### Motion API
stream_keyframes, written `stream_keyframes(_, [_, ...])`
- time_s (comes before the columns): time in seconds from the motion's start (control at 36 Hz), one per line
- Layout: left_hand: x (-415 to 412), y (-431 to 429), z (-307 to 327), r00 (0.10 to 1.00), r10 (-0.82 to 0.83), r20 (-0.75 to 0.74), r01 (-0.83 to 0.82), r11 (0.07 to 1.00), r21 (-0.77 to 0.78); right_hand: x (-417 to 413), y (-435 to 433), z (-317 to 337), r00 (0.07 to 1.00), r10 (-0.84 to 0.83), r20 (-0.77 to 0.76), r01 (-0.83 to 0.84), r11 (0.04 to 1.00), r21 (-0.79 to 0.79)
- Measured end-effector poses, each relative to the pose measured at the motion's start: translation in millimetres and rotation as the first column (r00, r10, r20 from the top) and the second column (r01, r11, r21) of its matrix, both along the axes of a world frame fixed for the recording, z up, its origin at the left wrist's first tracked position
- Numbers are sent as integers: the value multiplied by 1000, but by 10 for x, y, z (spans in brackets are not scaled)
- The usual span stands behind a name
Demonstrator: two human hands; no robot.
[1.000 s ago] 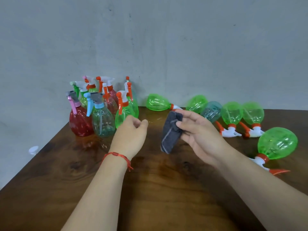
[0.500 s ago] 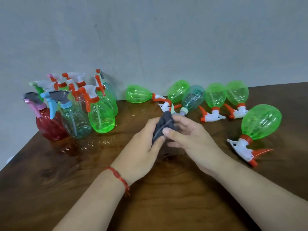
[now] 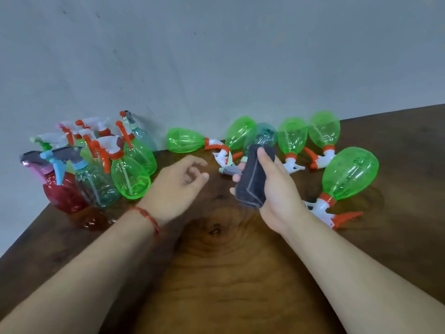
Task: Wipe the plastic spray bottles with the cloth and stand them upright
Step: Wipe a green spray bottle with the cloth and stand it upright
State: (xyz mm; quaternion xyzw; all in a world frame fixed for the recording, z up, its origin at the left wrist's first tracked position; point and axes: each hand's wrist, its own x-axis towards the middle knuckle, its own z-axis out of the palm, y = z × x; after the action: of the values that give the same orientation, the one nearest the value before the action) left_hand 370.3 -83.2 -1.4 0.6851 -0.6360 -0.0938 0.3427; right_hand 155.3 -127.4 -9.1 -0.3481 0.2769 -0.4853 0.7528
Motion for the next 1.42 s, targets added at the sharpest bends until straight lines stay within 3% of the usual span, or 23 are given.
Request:
stream_keyframes(0.08, [221,-433,220,964,56,259,-81,993,84,-8,13,-18,999,49,8,-49,999,-2])
stream_keyframes(0.17, [462,-858,355,840,76,538,-210,958,193,2,-13,-32,996,74,56,-74,997,6])
stream_keyframes(0.28, [667,-1184,358,656,50,754,-307,929,205,-5,-7,-12,993,104,48,-103,995,-19])
stream_keyframes(0.39, [777,-1433,230,614,46,788,-357,906,226,-16,-23,-31,996,75,-42,-76,996,-42])
stream_keyframes(0.61, [830,-1684,168,492,37,870,-398,898,187,12,-23,-74,996,63,-69,-64,998,-9])
stream_keyframes(0.69, [791,-1637,167,501,40,865,-384,905,181,27,-3,-76,996,79,-35,-80,997,-24])
stream_keyframes(0.81, [638,-1386,208,610,56,791,-354,912,207,23,-8,-98,990,80,-117,-91,991,-94])
stream_keyframes(0.92, [399,-888,376,738,187,648,-377,911,166,-8,-19,-69,976,48,-214,-77,988,-130])
stream_keyframes(0.97, [271,-560,385,832,266,487,-364,924,116,-21,-35,-60,970,33,-240,-71,985,-155])
stream_keyframes(1.06, [56,-25,285,935,347,71,-351,935,50,-3,4,-51,964,36,-264,-96,972,-216])
stream_keyframes(1.11, [-102,249,181,922,330,-204,-324,944,63,44,65,-64,957,20,-288,-91,968,-235])
stream_keyframes(1.19, [-249,444,-45,844,270,-464,-283,958,43,146,160,-108,928,14,-372,-110,965,-239])
stream_keyframes(1.31, [-358,472,-137,790,124,-601,-140,990,20,182,243,-102,905,-8,-425,-148,931,-333])
stream_keyframes(1.42, [-347,477,-165,690,-64,-721,132,991,38,195,204,-107,905,-60,-421,-129,904,-406])
